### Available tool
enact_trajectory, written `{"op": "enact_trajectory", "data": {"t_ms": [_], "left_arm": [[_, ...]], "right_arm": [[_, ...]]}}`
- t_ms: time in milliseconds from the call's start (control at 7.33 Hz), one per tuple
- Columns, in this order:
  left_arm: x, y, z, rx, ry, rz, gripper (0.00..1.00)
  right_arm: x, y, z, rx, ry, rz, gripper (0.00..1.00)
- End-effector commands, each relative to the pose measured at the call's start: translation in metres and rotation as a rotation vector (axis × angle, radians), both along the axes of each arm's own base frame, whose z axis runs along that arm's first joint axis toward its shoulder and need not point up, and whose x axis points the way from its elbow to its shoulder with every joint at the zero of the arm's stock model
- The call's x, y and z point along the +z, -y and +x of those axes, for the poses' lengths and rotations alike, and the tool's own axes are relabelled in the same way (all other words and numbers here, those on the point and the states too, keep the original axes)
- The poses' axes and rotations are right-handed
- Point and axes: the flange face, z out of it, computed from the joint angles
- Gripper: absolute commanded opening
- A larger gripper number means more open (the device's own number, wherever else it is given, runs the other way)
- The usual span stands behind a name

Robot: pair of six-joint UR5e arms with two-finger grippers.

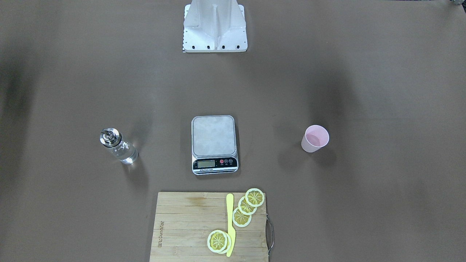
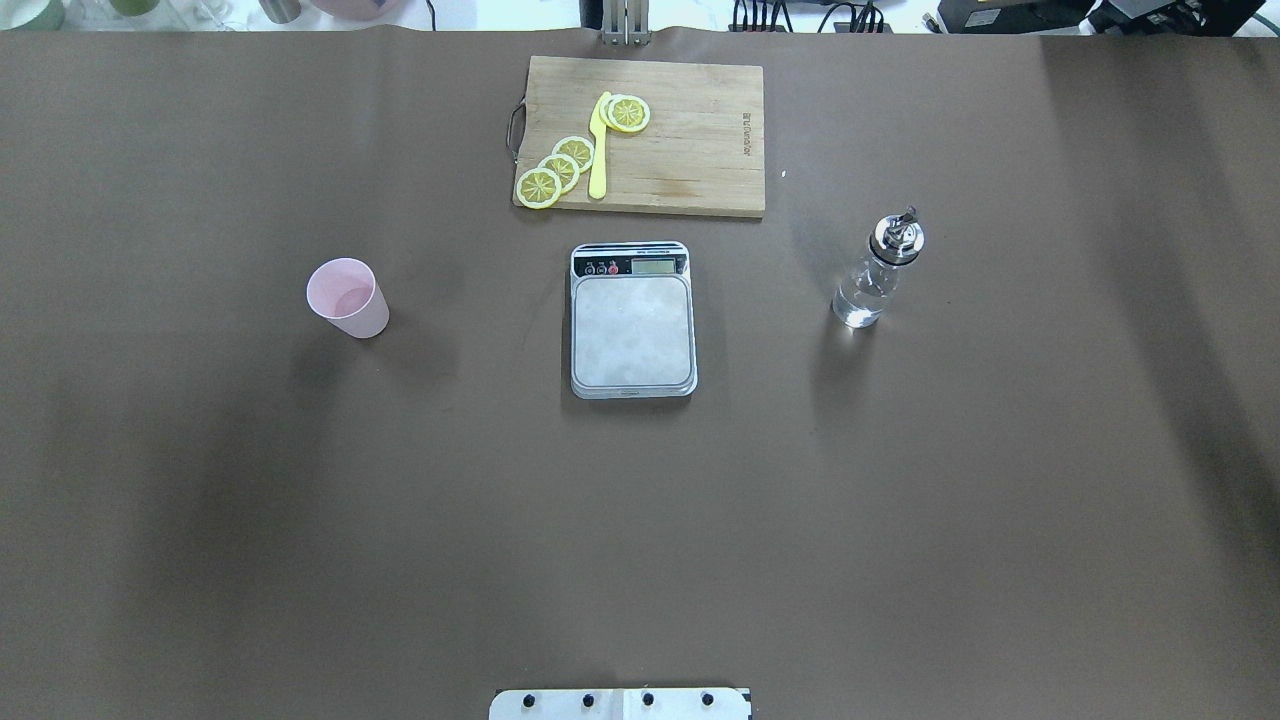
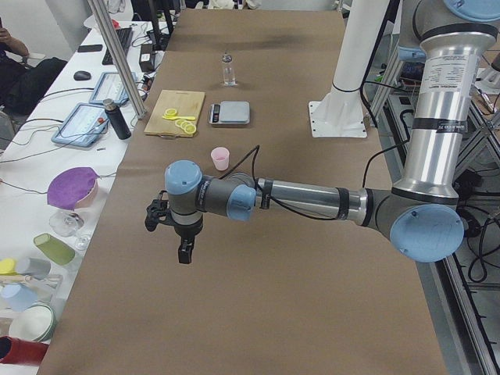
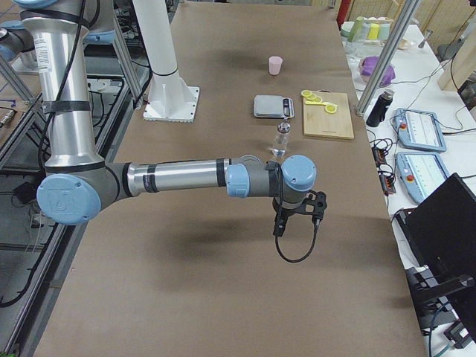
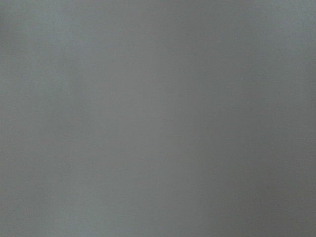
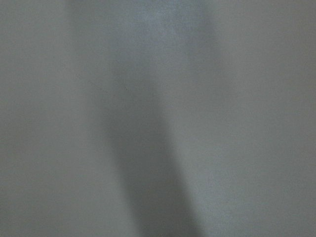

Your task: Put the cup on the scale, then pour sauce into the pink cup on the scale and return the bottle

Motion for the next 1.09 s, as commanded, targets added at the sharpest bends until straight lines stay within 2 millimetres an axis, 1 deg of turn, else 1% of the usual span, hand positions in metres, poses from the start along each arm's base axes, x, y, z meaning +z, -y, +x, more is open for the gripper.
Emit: {"op": "enact_trajectory", "data": {"t_ms": [0, 682, 818, 955], "left_arm": [[0.0049, -0.0094, -0.0085, -0.012, -0.055, -0.015, 0.99], [0.0122, -0.0096, -0.0065, -0.009, -0.049, -0.029, 0.99], [0.0098, -0.0075, -0.0064, -0.01, -0.05, -0.025, 0.99], [0.0023, -0.0012, -0.0044, -0.012, -0.052, -0.017, 0.99]], "right_arm": [[0.0007, -0.0006, 0.0012, 0.002, -0.001, -0.001, 1.0], [-0.0027, 0.0002, 0.0011, 0.002, -0.001, 0.008, 1.0], [-0.0018, 0.0003, 0.0012, 0.002, -0.003, 0.007, 1.0], [-0.001, -0.0004, 0.0013, 0.002, -0.003, 0.005, 1.0]]}}
